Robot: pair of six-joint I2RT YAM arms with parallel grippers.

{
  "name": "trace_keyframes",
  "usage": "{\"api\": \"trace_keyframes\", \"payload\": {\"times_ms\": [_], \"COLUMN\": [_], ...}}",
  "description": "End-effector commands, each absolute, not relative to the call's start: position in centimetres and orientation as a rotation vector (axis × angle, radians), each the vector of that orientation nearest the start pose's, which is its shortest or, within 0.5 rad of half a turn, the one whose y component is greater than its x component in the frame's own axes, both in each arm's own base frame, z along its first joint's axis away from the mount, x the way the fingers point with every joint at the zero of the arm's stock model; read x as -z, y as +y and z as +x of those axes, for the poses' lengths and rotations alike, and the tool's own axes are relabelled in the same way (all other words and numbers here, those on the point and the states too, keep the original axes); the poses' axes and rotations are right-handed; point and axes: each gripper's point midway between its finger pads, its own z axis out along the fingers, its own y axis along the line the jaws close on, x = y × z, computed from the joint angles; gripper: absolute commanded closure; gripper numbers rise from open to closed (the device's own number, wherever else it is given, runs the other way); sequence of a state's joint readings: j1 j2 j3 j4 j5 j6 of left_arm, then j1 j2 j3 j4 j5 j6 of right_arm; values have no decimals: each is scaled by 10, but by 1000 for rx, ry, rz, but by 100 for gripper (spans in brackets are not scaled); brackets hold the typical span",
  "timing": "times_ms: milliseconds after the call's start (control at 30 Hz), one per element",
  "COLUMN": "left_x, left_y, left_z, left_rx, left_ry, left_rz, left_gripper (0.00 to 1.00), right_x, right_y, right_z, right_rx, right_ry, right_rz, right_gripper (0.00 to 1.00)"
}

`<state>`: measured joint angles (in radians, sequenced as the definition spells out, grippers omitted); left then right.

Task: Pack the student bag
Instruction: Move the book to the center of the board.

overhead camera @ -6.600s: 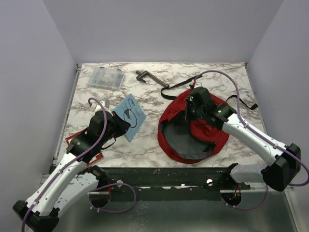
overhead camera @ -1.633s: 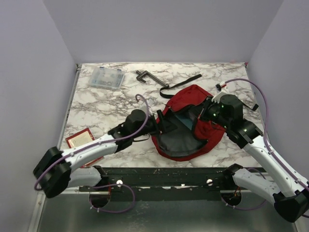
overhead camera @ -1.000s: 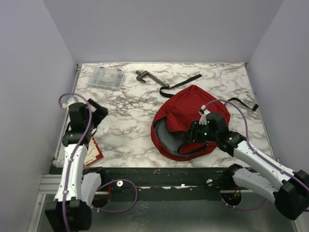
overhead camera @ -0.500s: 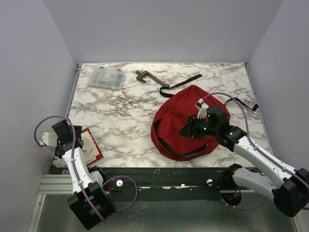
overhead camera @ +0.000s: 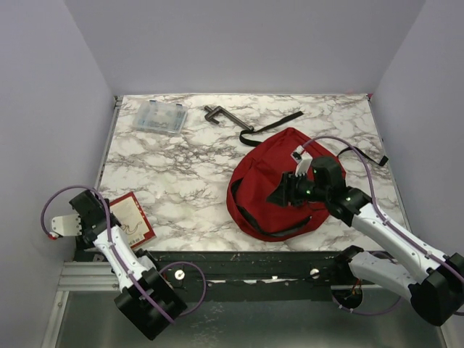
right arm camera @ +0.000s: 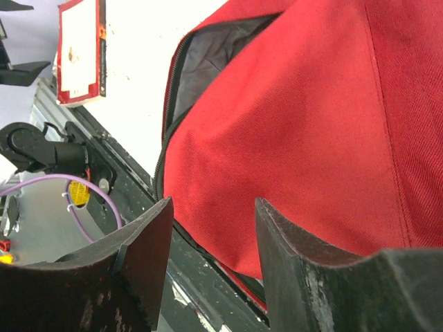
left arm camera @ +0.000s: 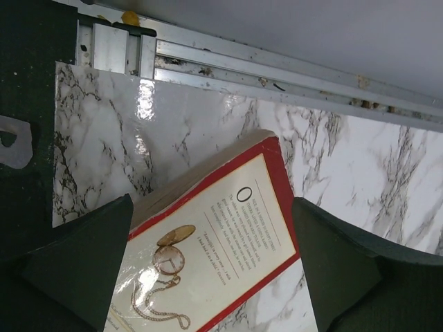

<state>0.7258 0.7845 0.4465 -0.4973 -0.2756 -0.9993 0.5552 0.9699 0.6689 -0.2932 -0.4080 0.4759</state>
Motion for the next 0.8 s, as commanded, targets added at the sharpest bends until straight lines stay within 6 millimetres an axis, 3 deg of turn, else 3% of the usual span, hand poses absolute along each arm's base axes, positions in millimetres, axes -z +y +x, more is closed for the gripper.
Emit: {"api": "trace_keyframes", "payload": {"times_ms": [0, 200, 333, 533, 767], "left_x": [-59, -51, -61, -53, -42], "left_y": [175, 162, 145, 82, 20], "left_z": [150, 175, 202, 240, 270], "left_rx": [-236, 8, 130, 229, 290], "left_ry": [1297, 1221, 1287, 1614, 1882], "left_rz": [-2005, -1938, -1775, -1633, -1526], "left_gripper": [2, 1, 5, 11, 11], "right_x": [-182, -194, -192, -186, -194], "right_y": [231, 231, 233, 241, 249], "right_z": [199, 199, 199, 200, 210], "right_rx": [-1028, -1026, -1042, -1094, -1120], "right_ry": [2206, 2173, 2175, 2191, 2188], "right_rz": [-428, -446, -448, -441, -405], "right_gripper": [45, 45, 45, 45, 45]}}
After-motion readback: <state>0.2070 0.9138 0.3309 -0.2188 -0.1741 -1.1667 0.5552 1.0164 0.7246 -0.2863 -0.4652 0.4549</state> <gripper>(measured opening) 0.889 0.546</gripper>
